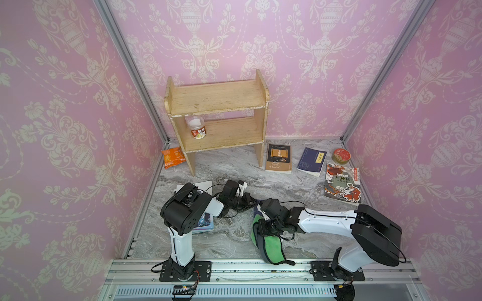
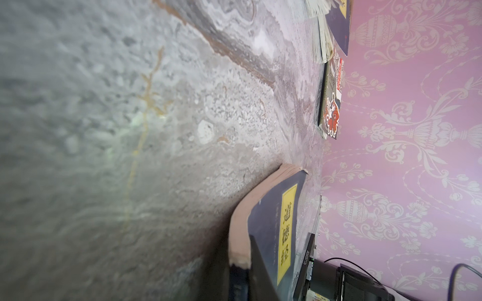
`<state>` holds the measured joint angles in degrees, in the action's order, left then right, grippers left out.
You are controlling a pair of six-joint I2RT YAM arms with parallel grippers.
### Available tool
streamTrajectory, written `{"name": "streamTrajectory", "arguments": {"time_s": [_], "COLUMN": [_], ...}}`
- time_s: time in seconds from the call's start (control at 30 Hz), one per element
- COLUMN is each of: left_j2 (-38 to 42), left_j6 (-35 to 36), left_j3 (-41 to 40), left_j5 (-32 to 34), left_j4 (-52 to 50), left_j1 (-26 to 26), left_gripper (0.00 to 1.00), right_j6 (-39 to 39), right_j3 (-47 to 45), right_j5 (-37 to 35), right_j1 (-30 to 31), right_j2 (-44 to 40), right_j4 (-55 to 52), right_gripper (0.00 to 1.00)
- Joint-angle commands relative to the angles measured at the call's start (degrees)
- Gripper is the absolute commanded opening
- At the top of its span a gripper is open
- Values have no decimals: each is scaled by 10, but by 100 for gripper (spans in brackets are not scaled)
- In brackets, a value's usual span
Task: Wipe the cover of the book
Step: Wipe the dirt from the cover of the book.
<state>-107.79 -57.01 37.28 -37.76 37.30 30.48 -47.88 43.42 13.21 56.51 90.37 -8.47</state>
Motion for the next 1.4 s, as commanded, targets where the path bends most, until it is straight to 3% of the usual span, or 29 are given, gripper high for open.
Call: {"name": "streamTrajectory", "arguments": {"time_s": [0.0,0.2,0.3,0.43,0.57,0.7,0.83,1.03,1.13,1.2,1.27,1.37], "left_j2": [-10,-15,-27,-32,-32,-28,-19,-23,-27,-31,-35,-38], "left_j6": [-17,-9,-15,-14,-17,-24,-24,-18,-15,-12,-10,-12], "left_j3": [-5,-1,6,12,11,5,2,0,5,15,25,34], "left_j5": [1,-2,-11,-16,-15,-10,-5,1,-1,-3,-6,-9], "left_j4": [4,2,17,17,17,20,17,13,10,3,-4,-4], "left_j1": [-4,-4,-4,-1,5,9,8,2,-5,-7,-7,-5], "left_gripper": [0,0,0,0,0,0,0,0,0,0,0,0], "right_j6": [6,35,78,110,117,88,68,49,6,-31,-61,-65], "right_j3": [-18,-128,-145,-104,-2,87,82,-106,-193,-222,-232,-222], "right_j5": [-49,19,51,63,56,9,-19,-51,-64,-90,-100,-109], "right_j1": [0,-149,-222,-254,-259,-281,-283,-276,-234,-175,-133,-122], "right_j2": [31,-86,-93,-39,63,142,134,-40,-142,-192,-215,-212], "right_j4": [-120,-141,-163,-160,-130,-96,-80,-77,-103,-132,-141,-144], "right_gripper": [0,0,0,0,0,0,0,0,0,0,0,0]}}
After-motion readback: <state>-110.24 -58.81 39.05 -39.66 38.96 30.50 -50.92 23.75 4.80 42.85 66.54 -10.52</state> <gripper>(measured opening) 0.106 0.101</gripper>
